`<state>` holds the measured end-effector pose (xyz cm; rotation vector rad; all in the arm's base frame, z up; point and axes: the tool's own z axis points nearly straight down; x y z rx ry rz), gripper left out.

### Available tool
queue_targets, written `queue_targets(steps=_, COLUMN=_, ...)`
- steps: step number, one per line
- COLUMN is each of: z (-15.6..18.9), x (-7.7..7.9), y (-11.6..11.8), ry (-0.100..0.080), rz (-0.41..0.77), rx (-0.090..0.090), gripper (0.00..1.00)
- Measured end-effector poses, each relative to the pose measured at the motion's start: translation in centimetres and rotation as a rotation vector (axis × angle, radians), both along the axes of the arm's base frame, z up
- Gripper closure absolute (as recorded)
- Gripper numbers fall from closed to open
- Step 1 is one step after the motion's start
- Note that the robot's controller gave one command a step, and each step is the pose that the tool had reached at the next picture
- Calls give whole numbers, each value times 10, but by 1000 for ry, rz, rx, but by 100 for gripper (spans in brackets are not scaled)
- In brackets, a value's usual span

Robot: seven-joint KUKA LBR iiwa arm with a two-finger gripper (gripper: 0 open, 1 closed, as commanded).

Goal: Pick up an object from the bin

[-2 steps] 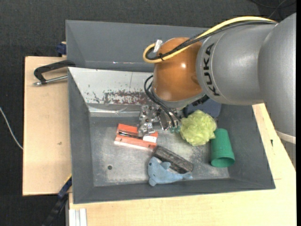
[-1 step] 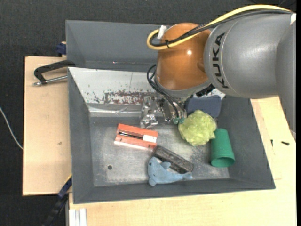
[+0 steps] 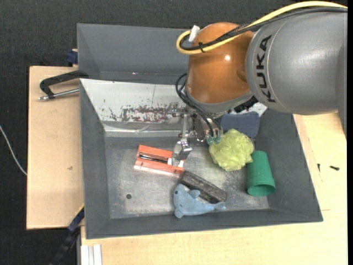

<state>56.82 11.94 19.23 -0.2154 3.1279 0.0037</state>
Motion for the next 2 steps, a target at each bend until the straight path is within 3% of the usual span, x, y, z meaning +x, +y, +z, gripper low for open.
queue_targets(steps=1, z=0, x=0, y=0, ry=0, rz=-1, rx=0, gripper=0)
queue_targets(steps=2, z=-100, x=11, y=2, ry=5, rz=144, rx=0, gripper=100)
